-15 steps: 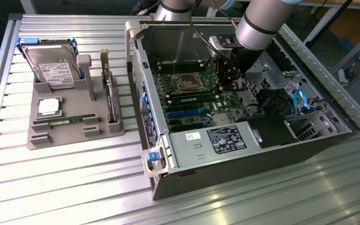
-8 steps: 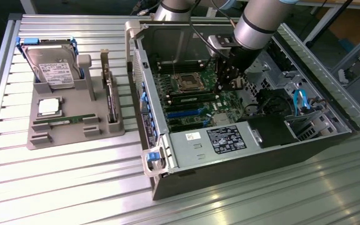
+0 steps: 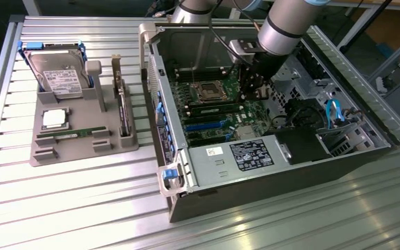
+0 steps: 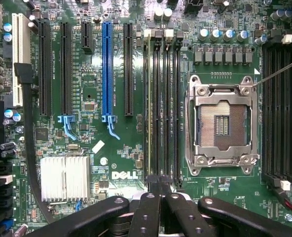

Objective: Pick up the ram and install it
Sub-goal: 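Press down the ram until it locks into place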

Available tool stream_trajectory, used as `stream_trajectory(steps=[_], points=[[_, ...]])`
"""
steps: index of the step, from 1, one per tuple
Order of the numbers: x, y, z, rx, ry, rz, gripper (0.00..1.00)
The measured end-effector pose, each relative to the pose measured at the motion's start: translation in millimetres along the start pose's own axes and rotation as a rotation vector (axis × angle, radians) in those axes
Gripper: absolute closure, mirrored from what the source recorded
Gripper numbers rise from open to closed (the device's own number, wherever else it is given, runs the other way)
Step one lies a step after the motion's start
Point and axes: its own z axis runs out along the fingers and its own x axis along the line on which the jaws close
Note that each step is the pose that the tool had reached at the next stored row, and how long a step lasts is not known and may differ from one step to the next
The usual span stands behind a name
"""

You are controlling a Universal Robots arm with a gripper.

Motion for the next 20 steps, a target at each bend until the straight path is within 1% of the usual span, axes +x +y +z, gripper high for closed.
stream_trajectory(steps=[12,20], points=[[1.4,0.0,0.9,-0.0001,0.0002,0.0,0.9],[1.5,-0.2,3.4,0.0,0.0002,0.0,0.9]])
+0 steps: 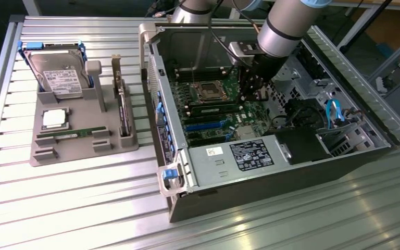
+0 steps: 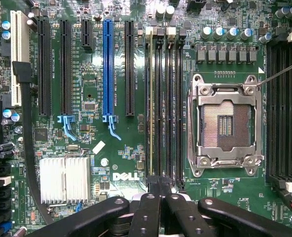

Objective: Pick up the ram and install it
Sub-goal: 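Press down the ram until it locks into place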

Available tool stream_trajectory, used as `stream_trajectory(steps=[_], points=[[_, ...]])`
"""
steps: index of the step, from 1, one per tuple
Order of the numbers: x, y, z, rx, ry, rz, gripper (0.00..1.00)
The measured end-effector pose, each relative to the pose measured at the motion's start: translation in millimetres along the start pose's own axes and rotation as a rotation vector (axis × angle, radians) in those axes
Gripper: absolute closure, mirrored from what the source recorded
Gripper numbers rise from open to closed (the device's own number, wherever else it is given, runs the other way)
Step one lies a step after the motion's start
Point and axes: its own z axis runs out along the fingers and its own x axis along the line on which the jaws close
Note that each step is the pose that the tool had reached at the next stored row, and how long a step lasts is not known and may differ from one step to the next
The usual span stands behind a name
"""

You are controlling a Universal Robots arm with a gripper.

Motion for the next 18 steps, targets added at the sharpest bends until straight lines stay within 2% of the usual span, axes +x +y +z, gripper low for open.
stream_trajectory(steps=[13,18], points=[[0.0,-0.1,1.7,0.0001,-0.0004,0.0,0.9],[-0.2,0.2,-4.4,0.0,0.0005,0.0,0.9]])
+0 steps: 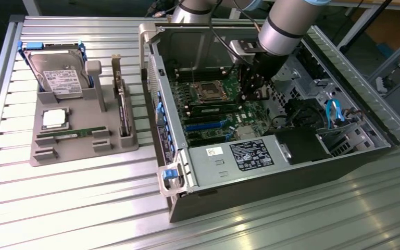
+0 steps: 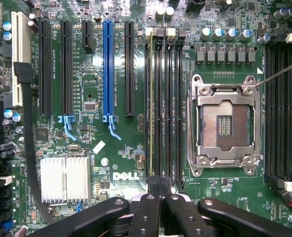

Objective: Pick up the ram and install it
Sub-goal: 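Press down the ram until it locks into place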

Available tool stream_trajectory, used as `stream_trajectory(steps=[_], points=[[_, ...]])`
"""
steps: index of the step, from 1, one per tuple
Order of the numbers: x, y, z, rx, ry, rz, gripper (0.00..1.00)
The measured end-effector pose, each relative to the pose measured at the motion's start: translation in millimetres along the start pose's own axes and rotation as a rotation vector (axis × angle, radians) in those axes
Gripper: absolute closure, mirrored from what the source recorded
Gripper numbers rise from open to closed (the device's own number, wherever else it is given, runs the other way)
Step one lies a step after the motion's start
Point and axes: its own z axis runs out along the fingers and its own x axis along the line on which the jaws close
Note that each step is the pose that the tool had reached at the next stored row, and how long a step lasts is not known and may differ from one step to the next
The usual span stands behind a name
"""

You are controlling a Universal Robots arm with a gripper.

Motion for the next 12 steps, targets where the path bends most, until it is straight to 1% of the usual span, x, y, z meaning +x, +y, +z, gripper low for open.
stream_trajectory(steps=[8,12], points=[[-0.5,0.5,-11.5,0.0,0.0019,0.0,0.9],[-0.5,0.5,-12.3,0.0001,0.0019,0.0,0.9]])
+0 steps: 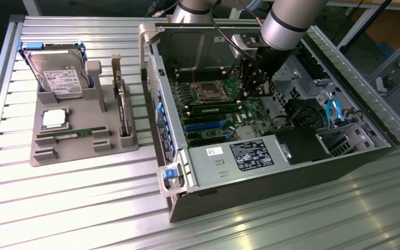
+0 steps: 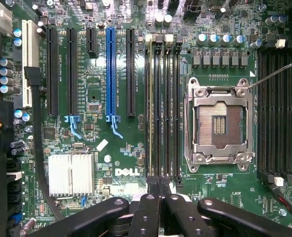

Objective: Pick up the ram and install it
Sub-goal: 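Press down the ram until it locks into place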

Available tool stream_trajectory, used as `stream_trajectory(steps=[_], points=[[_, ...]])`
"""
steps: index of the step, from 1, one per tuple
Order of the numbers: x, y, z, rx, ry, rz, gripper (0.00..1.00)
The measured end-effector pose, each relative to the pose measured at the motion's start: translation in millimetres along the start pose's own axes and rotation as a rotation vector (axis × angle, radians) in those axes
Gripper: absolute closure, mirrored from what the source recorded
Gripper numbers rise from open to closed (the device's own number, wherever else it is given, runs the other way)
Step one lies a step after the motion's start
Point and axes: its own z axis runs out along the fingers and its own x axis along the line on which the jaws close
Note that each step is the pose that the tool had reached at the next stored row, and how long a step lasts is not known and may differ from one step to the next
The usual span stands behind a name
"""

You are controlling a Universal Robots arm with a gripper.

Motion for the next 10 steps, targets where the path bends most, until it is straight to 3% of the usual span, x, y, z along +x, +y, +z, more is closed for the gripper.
stream_trajectory(steps=[5,10], points=[[-0.1,5.5,0.2,-0.0001,0.0003,0.0,0.9],[-0.6,30.5,1.5,0.0,0.0002,0.0,0.9]])
